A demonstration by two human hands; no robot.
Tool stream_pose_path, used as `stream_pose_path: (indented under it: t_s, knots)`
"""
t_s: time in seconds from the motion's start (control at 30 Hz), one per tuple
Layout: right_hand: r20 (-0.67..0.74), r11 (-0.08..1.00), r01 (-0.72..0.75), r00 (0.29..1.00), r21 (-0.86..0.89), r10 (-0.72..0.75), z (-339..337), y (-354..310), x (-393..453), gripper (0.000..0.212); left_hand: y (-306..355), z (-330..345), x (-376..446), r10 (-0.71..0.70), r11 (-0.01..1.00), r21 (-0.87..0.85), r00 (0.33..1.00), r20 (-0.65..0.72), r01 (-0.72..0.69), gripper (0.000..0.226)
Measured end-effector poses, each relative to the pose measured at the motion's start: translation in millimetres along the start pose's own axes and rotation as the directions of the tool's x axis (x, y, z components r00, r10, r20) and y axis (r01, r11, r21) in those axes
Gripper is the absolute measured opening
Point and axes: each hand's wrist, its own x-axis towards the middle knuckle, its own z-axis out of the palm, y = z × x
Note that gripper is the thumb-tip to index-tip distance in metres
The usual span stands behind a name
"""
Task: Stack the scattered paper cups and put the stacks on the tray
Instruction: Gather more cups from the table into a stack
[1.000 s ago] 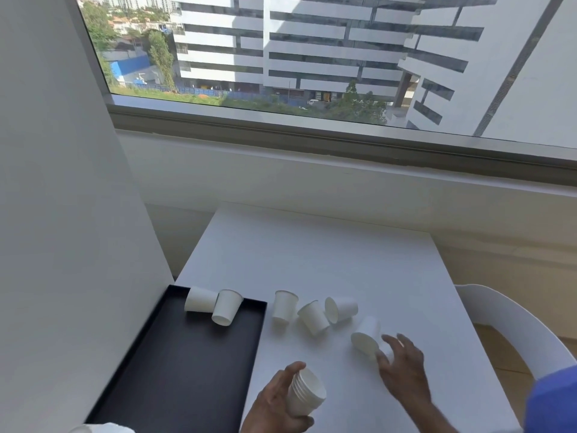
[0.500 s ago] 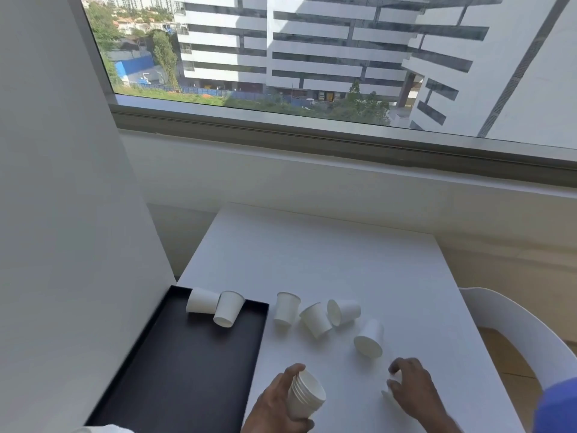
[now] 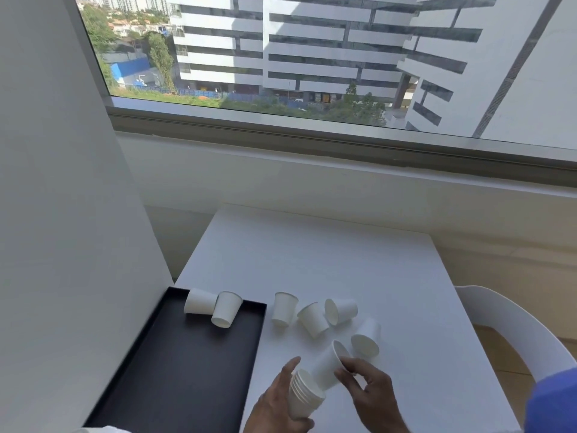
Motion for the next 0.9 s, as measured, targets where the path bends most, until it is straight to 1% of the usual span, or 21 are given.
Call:
stream_pose_path:
  t_s: [0.1,0.13,0.2,0.23,0.27,0.33,0.37,0.43,0.47,0.5,0.57,0.6,0.67,0.77,0.83,0.9]
  knots:
    - [0.102,0.993,0.113,0.989,-0.022,-0.110,11.7,-4.9,-2.9,0.045,4.1,-0.1,0.4,0.020,1.000,-0.020,1.000,0.001,-0.020,0.114]
    - [0.145,0.985,0.170,0.976,-0.039,-0.163,14.3,-6.1,-3.6,0.042,5.9,0.0,0.7,0.032,0.999,-0.030,0.999,0.002,-0.032,0.113]
    - [0.256,0.965,0.262,0.935,-0.025,-0.247,17.8,-6.2,-3.7,0.026,8.2,0.6,0.9,0.054,0.997,-0.055,0.999,0.003,-0.054,0.108]
    - [0.294,0.960,0.278,0.919,-0.008,-0.264,17.5,-5.7,-3.2,0.022,8.3,0.9,0.9,0.061,0.996,-0.065,0.998,0.000,-0.061,0.104]
    - [0.307,0.965,0.261,0.917,0.016,-0.253,16.0,-6.2,-2.2,0.019,7.9,1.0,1.1,0.065,0.995,-0.070,0.998,-0.004,-0.065,0.100]
    - [0.251,0.976,0.218,0.943,0.019,-0.216,11.6,-2.7,2.2,0.013,6.7,0.6,0.9,0.063,0.996,-0.059,0.998,-0.014,-0.063,0.094]
    - [0.186,0.976,0.218,0.960,-0.032,-0.208,9.6,1.6,5.7,0.009,6.0,0.5,0.9,0.056,0.997,-0.053,0.998,-0.020,-0.057,0.093]
    - [0.035,0.956,0.194,0.981,-0.220,-0.191,1.8,11.2,15.6,0.005,3.8,0.9,1.9,0.037,0.998,-0.045,0.999,-0.033,-0.039,0.092]
    - [-0.001,0.923,0.168,0.984,-0.347,-0.179,-3.6,14.6,21.8,0.003,2.4,0.9,2.3,0.030,0.999,-0.038,0.999,-0.039,-0.032,0.092]
    - [0.023,0.868,0.140,0.989,-0.476,-0.147,-9.2,18.0,28.8,0.009,1.0,0.6,3.0,0.028,0.999,-0.028,0.999,-0.042,-0.030,0.091]
    - [0.173,0.707,0.103,0.984,-0.700,0.028,-20.6,25.1,39.1,0.039,-1.7,-0.5,5.0,0.038,0.999,-0.007,0.999,-0.028,-0.038,0.091]
    - [0.219,0.629,0.097,0.968,-0.771,0.119,-25.9,29.4,43.9,0.050,-2.9,-1.0,6.3,0.045,0.999,-0.001,0.999,-0.019,-0.045,0.091]
    - [0.254,0.518,0.096,0.936,-0.850,0.243,-34.5,34.1,51.7,0.061,-5.1,-1.2,8.0,0.047,0.999,0.003,0.999,-0.017,-0.047,0.091]
    - [0.297,0.454,0.117,0.889,-0.883,0.348,-38.2,39.0,57.4,0.070,-7.8,0.9,8.6,0.033,0.999,0.000,0.999,-0.033,-0.033,0.094]
    - [0.324,0.466,0.125,0.867,-0.876,0.378,-38.8,43.0,57.9,0.075,-10.2,2.2,9.2,0.030,1.000,0.002,0.999,-0.033,-0.030,0.095]
    - [0.337,0.494,0.124,0.866,-0.861,0.370,-38.4,46.3,56.1,0.078,-12.6,2.3,10.3,0.029,1.000,0.000,0.999,-0.028,-0.029,0.096]
